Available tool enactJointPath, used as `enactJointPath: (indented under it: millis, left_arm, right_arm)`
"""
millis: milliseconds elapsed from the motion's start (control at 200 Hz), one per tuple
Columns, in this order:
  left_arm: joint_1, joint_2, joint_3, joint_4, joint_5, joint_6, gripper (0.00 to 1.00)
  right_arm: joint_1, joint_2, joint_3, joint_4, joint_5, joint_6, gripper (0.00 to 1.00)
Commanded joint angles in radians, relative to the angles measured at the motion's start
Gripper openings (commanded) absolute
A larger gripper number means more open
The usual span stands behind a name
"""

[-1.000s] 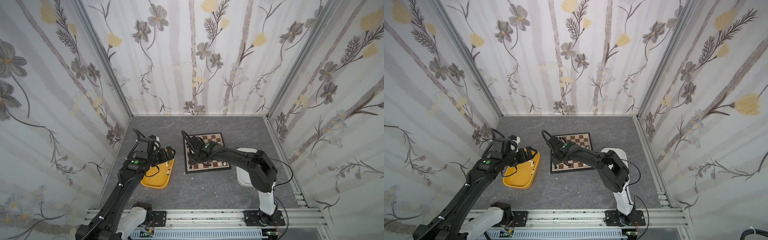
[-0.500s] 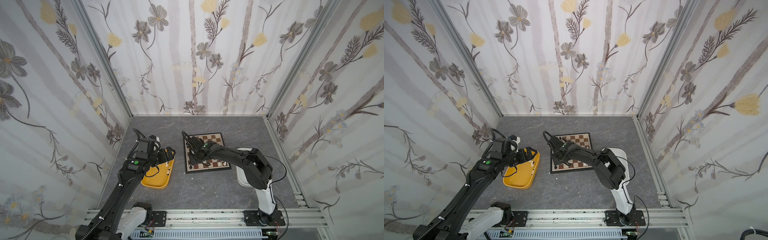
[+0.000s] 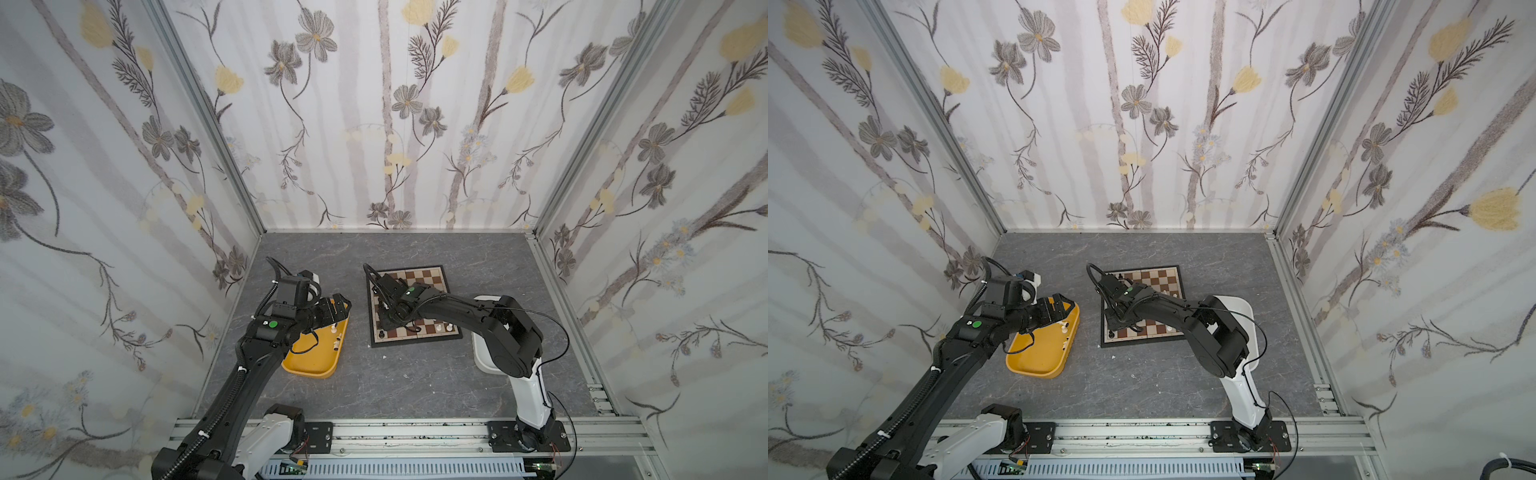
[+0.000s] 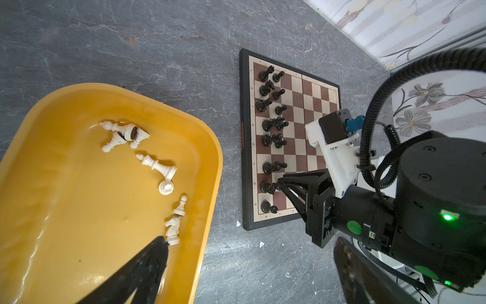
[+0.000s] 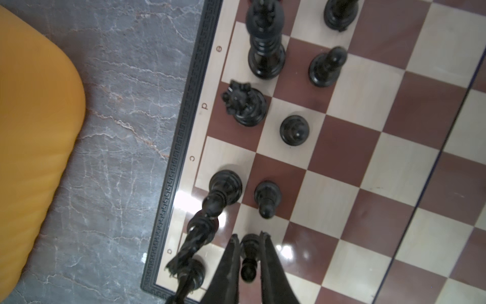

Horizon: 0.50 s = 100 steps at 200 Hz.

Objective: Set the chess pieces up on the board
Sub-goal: 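Lower the black pawn onto the board edge square and open the right gripper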

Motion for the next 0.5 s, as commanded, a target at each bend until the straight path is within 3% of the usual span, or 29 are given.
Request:
enactJointPath:
  millis: [0,290,495]
  left_arm:
    - [0.001,0.001,0.0,0.02,0.006,0.01,1.0]
    - [0.001,0.003,-0.004,0.026,0.008,0.008,1.0]
    - [0.0,0.013,-0.002,0.054,0.066,0.001,1.0]
  right_arm:
    - [0.0,0.012,0.001,0.025,0.01,0.009,0.19]
    - [-0.003,-0.044,0.0,0.022,0.025,0.021,0.31]
    - [-0.046,-0.269,-0.032,0.001,0.062,0.039,0.49]
